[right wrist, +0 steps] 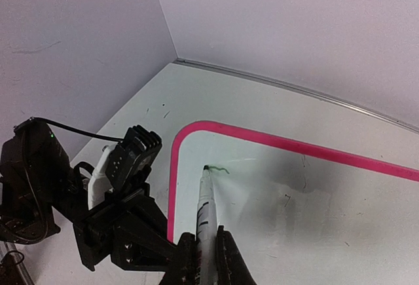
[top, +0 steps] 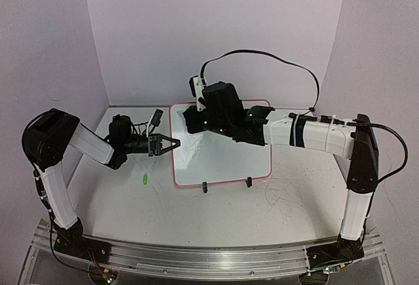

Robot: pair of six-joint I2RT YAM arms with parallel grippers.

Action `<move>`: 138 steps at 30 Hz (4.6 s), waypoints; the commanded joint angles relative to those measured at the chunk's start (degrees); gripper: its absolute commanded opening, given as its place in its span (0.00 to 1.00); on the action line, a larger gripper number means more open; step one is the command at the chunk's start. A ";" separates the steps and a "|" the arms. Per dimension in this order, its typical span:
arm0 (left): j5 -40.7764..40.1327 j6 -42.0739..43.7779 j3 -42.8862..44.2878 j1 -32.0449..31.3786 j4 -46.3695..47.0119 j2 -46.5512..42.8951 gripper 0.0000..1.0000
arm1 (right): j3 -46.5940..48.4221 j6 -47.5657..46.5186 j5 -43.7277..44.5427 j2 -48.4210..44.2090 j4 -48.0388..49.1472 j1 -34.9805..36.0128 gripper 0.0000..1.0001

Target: Write a sentence on the whiteboard

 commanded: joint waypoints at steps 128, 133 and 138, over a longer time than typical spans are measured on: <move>-1.02 -1.58 -1.51 0.26 0.67 -0.37 0.00 | -9.46 -0.09 1.52 -6.47 7.47 -0.08 0.00; -1.00 -1.48 -1.42 0.28 0.68 -0.31 0.00 | -8.80 0.08 1.18 -5.66 7.13 -0.15 0.00; -0.90 -1.49 -1.39 0.26 0.67 -0.32 0.00 | -8.52 -0.01 1.35 -5.31 6.95 -0.14 0.00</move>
